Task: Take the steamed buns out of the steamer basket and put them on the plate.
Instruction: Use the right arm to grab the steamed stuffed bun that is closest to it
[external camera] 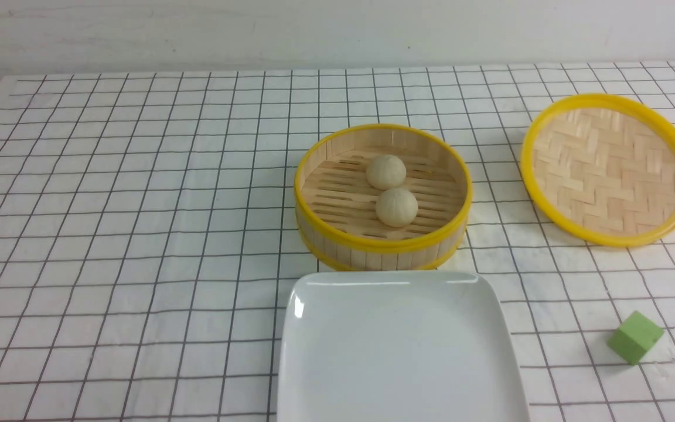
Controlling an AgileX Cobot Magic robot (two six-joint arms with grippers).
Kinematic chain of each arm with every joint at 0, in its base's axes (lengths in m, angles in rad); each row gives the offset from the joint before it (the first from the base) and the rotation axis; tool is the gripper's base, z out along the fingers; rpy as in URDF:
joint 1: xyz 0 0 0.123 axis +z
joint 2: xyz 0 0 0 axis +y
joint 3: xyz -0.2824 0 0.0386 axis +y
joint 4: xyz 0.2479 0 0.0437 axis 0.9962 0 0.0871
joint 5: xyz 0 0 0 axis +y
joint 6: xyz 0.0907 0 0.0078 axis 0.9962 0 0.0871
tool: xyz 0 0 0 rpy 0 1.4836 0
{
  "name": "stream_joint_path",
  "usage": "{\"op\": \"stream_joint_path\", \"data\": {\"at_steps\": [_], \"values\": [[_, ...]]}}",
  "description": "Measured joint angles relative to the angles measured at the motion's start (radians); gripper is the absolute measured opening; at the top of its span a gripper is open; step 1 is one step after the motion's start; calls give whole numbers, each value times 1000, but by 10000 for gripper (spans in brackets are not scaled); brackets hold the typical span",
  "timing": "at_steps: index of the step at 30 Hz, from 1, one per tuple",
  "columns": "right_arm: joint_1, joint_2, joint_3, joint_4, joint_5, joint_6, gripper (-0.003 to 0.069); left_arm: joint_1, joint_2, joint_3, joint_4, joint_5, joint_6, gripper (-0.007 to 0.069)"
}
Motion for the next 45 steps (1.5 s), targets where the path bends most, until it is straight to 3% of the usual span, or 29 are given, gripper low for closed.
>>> {"op": "stream_joint_path", "data": {"at_steps": [5, 10, 22, 32, 45], "values": [[0, 0, -18, 58, -2, 0, 243, 0, 0, 0, 0, 0, 0, 242], [0, 0, -172, 82, 20, 0, 243, 0, 0, 0, 0, 0, 0, 242], [0, -3, -609, 155, 294, 0, 243, 0, 0, 0, 0, 0, 0, 242], [0, -5, -642, 409, 269, 0, 243, 0, 0, 0, 0, 0, 0, 242], [0, -8, -642, 502, 334, 0, 243, 0, 0, 0, 0, 0, 0, 242]]}}
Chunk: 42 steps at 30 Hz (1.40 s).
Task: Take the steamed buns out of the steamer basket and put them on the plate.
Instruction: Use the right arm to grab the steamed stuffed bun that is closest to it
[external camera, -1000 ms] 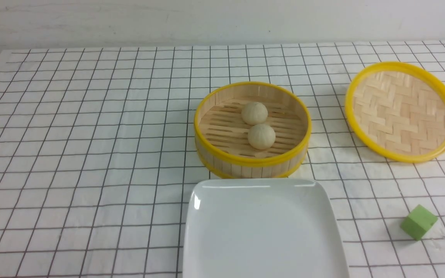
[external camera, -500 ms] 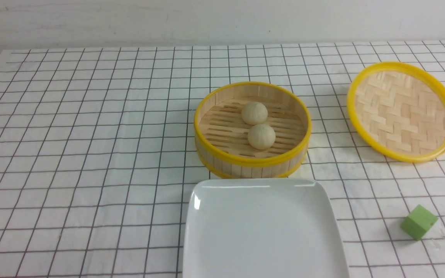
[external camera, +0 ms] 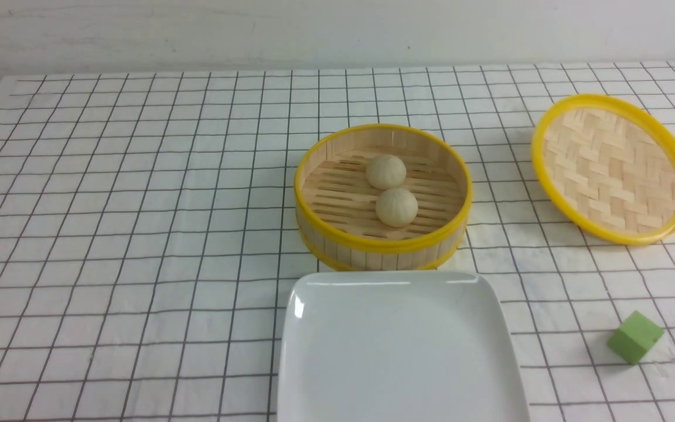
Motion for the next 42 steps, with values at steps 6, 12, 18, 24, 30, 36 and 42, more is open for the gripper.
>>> {"op": "stream_joint_path", "data": {"at_steps": [6, 12, 18, 24, 30, 36, 42], "values": [[0, 0, 0, 1, 23, -33, 243, 0, 0, 0, 40, -1, 28, 242], [0, 0, 0, 15, 25, -48, 243, 0, 0, 1, 188, 6, 65, 242], [0, 0, 0, 18, 28, -51, 243, 0, 0, 3, 265, 6, 68, 242], [0, 0, 0, 18, 38, -51, 243, 0, 0, 4, 276, 6, 68, 242], [0, 0, 0, 18, 77, -51, 243, 0, 0, 4, 276, 6, 69, 242], [0, 0, 0, 18, 80, -56, 243, 0, 0, 9, 138, -64, -57, 242], [0, 0, 0, 18, 113, -102, 243, 0, 0, 9, -66, -191, -295, 242]]}}
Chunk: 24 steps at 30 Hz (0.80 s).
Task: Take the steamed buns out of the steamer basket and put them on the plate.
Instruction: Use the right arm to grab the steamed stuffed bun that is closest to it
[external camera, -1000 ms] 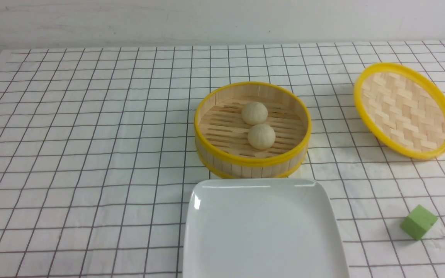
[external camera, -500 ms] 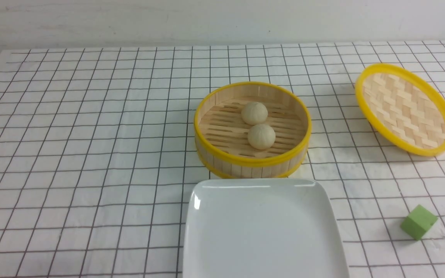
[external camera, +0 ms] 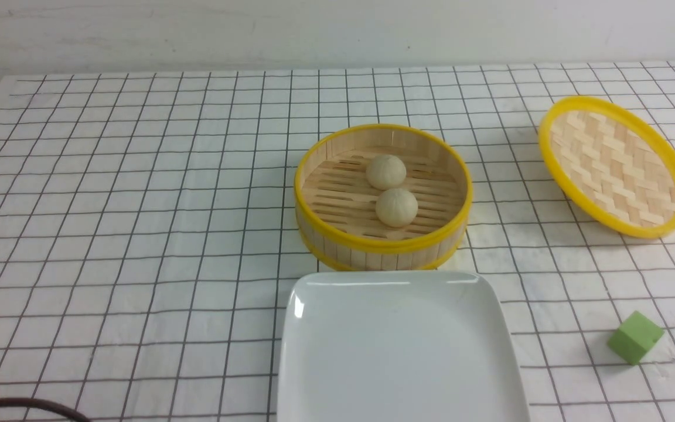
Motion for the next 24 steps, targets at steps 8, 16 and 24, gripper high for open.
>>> {"op": "stream_joint_path", "data": {"at_steps": [8, 16, 24], "values": [[0, 0, 0, 0, 81, -31, 243, 0, 0, 0, -193, -51, -283, 242], [0, 52, -1, 37, 121, -35, 243, 0, 0, -64, -213, 65, -204, 242], [48, 290, -39, 62, 163, -259, 243, 0, 13, -373, -239, 304, 196, 242]]}}
